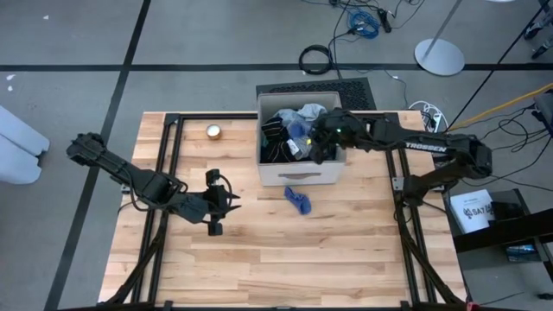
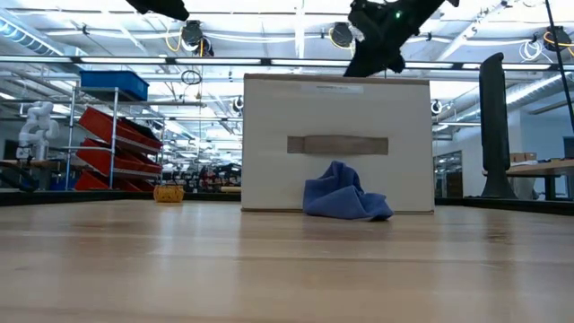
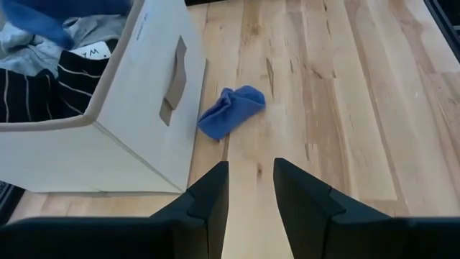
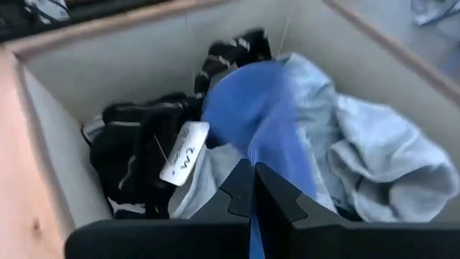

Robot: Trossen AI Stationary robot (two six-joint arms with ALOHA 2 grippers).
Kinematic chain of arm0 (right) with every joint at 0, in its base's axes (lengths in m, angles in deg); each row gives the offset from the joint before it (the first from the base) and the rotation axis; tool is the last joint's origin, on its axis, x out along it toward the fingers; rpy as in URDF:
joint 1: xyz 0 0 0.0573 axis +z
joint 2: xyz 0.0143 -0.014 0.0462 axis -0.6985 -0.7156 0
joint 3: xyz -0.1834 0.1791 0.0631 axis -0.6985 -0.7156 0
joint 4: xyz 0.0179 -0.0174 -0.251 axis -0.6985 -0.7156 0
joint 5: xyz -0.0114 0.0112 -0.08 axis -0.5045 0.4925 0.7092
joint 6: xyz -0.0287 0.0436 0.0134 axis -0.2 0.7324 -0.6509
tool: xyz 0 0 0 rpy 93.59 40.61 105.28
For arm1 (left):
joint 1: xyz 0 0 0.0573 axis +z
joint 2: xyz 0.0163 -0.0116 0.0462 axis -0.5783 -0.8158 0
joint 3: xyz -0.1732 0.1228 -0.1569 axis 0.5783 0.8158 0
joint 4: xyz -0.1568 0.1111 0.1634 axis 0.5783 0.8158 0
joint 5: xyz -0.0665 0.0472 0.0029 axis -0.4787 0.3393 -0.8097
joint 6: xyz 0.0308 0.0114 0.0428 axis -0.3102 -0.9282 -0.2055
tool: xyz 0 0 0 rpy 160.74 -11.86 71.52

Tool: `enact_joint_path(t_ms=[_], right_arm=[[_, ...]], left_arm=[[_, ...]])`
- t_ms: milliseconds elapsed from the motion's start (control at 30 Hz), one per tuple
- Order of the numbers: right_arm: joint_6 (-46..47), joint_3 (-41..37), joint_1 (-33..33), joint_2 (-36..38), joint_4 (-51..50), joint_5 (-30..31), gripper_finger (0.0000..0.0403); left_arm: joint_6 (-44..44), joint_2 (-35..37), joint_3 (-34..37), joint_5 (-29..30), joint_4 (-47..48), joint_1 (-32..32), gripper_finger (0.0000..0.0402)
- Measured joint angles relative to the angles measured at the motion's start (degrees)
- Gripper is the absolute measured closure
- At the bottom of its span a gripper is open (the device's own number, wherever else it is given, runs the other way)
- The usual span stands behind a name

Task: Sort clothes
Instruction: Put the purple sock into the laundry organizer

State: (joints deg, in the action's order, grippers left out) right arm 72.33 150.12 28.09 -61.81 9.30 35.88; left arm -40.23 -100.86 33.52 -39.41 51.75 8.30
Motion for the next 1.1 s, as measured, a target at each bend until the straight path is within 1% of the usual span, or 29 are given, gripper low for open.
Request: enact_joint_path(t_ms=[233, 367, 500, 633, 733, 833, 933, 1100], right_arm=[[1.52, 0.0, -0.62, -2.96, -1.09, -0.17, 0.0396], [0.35, 0.05, -0.66, -3.14, -1.51, 0.13, 0.038], [-1.24, 0.09, -0.76, -3.21, -3.17, 0.88, 0.0344], [-1.89, 0.09, -1.86, -3.21, -5.96, 8.49, 0.029], [-1.78, 0.09, -3.02, -2.55, -6.41, 10.39, 0.025], [-1.79, 0.09, -2.88, -1.41, -6.19, 9.86, 0.0218], [-2.3, 0.09, -2.49, 0.29, -5.64, 7.26, 0.0198], [-1.61, 0.09, -0.88, 4.0, -2.96, 3.05, 0.0186]], left_arm=[[0.04, 0.0, 0.04, -0.02, -0.05, 0.0, 0.0281], [0.07, 0.0, 0.04, -0.02, -0.09, 0.0, 0.0281], [0.09, 0.0, 0.04, -0.03, -0.09, 0.0, 0.0281], [0.09, 0.0, 0.04, -0.04, -0.09, 0.0, 0.0281], [0.13, 0.0, 0.04, -0.04, -0.07, 0.0, 0.0281], [0.24, 0.0, 0.04, -0.04, -0.07, 0.0, 0.0281], [0.22, 0.0, 0.04, -0.07, -0.07, 0.0, 0.0281], [0.2, -0.01, 0.04, -0.07, -0.07, 0.0, 0.0281]])
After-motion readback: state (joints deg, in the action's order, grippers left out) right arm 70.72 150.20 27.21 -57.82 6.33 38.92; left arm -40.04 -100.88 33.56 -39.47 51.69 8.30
